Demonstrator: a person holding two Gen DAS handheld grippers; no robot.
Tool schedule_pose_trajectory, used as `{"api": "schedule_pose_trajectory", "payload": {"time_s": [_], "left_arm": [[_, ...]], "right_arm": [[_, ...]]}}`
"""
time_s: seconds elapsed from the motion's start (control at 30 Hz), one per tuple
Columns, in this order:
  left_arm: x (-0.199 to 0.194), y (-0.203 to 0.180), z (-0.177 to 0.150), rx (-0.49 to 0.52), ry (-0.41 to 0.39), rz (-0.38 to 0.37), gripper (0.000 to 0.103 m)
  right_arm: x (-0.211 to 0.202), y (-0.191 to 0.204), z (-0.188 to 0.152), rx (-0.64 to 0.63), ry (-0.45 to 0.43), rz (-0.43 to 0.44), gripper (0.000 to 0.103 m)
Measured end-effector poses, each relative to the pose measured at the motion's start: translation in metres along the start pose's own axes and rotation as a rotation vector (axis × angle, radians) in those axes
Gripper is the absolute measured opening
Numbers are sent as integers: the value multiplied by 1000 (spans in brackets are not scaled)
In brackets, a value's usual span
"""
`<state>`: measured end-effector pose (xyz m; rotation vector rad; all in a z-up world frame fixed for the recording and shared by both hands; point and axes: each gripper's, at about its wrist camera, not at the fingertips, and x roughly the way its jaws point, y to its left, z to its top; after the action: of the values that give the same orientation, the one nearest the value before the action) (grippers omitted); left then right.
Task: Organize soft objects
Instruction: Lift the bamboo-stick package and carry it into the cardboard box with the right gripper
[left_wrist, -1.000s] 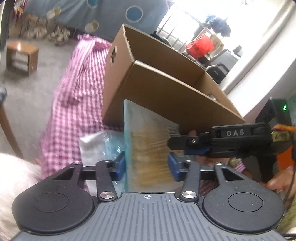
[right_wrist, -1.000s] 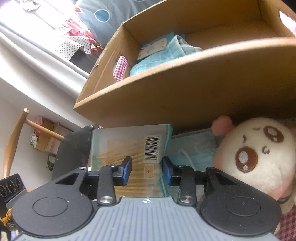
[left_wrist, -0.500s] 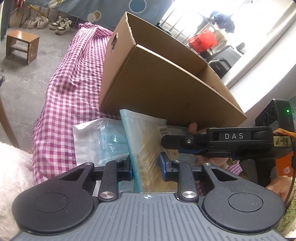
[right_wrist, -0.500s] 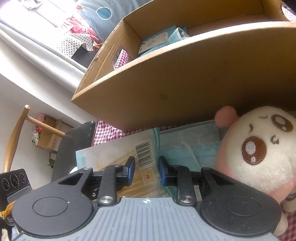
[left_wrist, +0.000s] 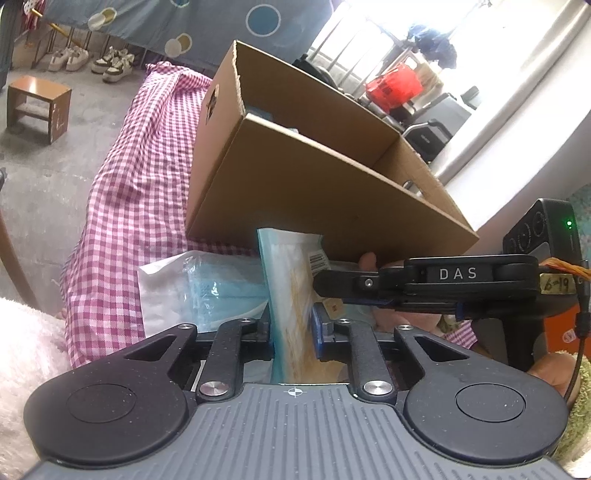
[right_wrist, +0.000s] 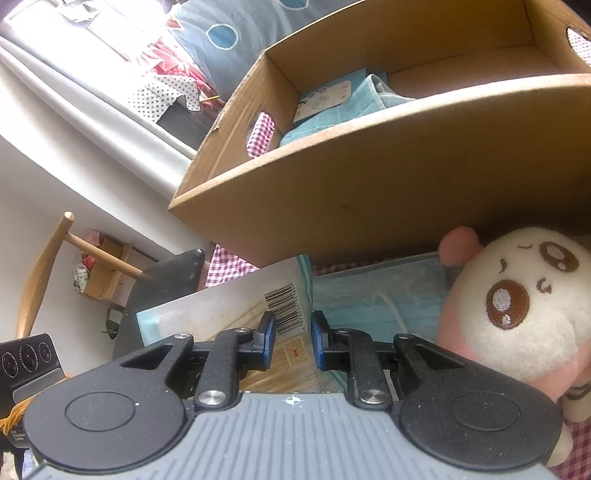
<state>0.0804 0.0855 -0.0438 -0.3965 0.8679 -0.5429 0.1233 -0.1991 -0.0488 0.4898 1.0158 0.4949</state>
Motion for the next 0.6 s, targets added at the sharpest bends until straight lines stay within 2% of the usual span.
{"api": "schedule_pose_trajectory", "payload": {"time_s": [0.37,0.5,0.6], "left_arm": [[-11,-14,4,39,-35,-13,11],[-13,-19,6,52,-57,-1,5],[-16,-23,7,62,-64,5,5]], "right_arm": [[-13,3,-3,-17,-36,33,20],[-19,4,-5,-33,-57,42,19],[-23,5,-5,-33,-67,56,19]]}}
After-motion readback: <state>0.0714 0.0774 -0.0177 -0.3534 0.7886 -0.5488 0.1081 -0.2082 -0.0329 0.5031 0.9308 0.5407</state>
